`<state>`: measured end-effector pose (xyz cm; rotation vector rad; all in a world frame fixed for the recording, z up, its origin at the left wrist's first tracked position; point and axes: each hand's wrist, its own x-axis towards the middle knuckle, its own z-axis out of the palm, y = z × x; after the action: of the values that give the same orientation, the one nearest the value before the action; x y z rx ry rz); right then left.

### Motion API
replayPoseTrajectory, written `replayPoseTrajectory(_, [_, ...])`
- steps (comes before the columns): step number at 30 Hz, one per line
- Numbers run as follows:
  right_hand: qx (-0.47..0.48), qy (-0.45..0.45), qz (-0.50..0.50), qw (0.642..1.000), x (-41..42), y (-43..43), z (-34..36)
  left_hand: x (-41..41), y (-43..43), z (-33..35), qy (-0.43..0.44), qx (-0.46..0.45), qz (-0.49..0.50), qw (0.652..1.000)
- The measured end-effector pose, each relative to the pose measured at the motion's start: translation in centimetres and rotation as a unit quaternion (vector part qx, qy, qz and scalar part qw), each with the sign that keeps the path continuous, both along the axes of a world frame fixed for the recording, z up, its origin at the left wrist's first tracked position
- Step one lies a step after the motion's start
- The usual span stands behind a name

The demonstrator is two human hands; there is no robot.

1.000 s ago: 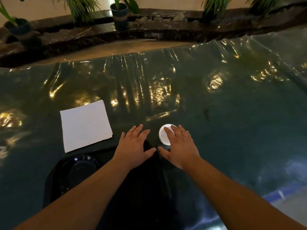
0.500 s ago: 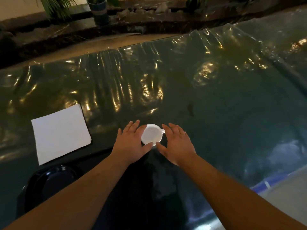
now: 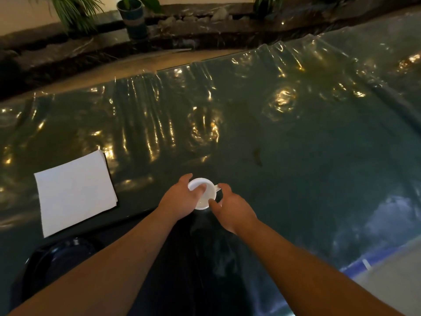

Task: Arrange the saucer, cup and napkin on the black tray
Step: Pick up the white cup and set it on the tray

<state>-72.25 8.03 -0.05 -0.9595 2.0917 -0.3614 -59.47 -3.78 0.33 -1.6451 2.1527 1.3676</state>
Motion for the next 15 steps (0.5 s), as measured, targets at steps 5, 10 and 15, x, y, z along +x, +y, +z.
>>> replayPoseTrajectory(5, [0.006,-0.088,-0.044,0.995,0.6,-0.9,0.0,0.2,0.4,0.5,0.008,0.012,-0.019,1.000])
replayPoseTrajectory(10, [-0.001,-0.164,-0.102,0.981,1.3,-1.0,0.1,0.0,0.9,1.1,0.030,0.035,0.017,0.999])
replayPoseTrajectory(15, [-0.058,-0.174,-0.133,0.974,2.5,-0.5,1.2,1.4,1.4,1.7,0.049,0.024,0.058,0.997])
